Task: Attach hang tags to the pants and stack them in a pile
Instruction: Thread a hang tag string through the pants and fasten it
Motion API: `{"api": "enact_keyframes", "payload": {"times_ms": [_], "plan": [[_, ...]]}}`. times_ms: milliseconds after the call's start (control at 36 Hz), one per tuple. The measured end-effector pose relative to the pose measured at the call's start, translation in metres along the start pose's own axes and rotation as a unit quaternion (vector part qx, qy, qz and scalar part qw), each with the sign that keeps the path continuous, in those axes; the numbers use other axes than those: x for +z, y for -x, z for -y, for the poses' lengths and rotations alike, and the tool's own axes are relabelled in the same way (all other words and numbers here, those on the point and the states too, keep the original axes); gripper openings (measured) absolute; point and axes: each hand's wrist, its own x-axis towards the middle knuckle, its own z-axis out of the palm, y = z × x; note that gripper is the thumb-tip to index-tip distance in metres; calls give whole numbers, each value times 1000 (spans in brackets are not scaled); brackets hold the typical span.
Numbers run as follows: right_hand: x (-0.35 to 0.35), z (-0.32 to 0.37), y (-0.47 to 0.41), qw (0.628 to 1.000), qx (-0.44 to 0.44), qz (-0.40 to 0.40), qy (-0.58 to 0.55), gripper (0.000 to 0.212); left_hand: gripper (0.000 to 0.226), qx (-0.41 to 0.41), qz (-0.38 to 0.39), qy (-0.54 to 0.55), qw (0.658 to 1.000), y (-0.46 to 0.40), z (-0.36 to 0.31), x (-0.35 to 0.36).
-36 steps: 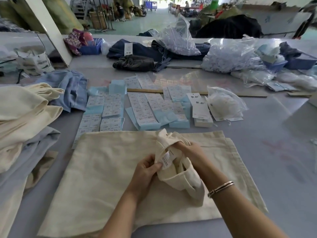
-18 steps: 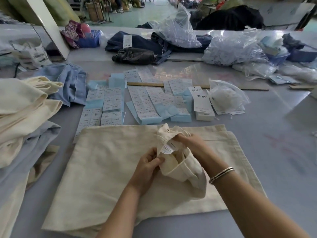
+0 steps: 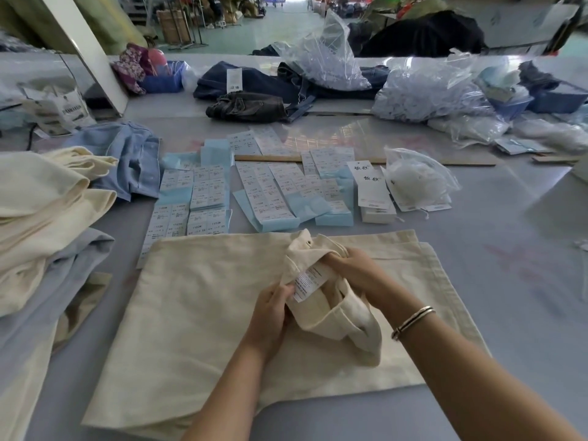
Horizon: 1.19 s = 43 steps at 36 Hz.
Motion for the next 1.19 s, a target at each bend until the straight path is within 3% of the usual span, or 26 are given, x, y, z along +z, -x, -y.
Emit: {"api": "enact_keyframes", "payload": {"times_ms": [111, 194, 278, 333, 389, 444, 500, 556, 639, 750, 889, 1000, 1111, 1194], "plan": [[-2, 0, 1, 1000, 3, 5, -10, 27, 34, -5, 24, 25, 999, -1, 0, -3], [-28, -4, 4, 994, 26, 13, -102, 28, 58, -17, 97, 27, 995, -5, -4, -2], [-80, -11, 6, 983, 86, 1, -162, 21, 67, -31, 122, -83, 989, -14, -14, 7], [-116, -12, 7, 987, 138, -4, -76, 11, 48, 5, 99, -215, 972, -25, -16, 14], [-145, -9, 3, 978, 183, -31, 91, 9, 23, 84, 42, -398, 913, -42, -9, 18], [-160, -3, -9, 963, 169, -84, 190, 17, 30, 128, 2, -561, 818, -55, 1, 23], [-159, 5, -25, 942, 78, -163, 283, 31, 40, 118, -10, -649, 751, -59, 12, 27], [-147, 12, -42, 912, -29, -206, 354, 30, 46, 126, -15, -681, 721, -57, 21, 29], [-124, 13, -72, 882, -101, -188, 421, 29, 48, 136, -22, -682, 718, -57, 24, 26], [-106, 6, -109, 842, -113, -151, 505, 31, 46, 151, -29, -671, 725, -58, 26, 22], [-109, -7, -132, 809, -108, -169, 553, 23, 43, 161, -47, -658, 734, -57, 25, 25], [-118, -12, -134, 745, -160, -222, 609, 24, 43, 156, -48, -657, 736, -56, 24, 26], [-120, -6, -138, 773, -158, -234, 568, 24, 43, 156, -50, -644, 747, -56, 23, 27], [-116, 2, -132, 793, -156, -289, 513, 26, 40, 135, -42, -631, 763, -57, 20, 25]]}}
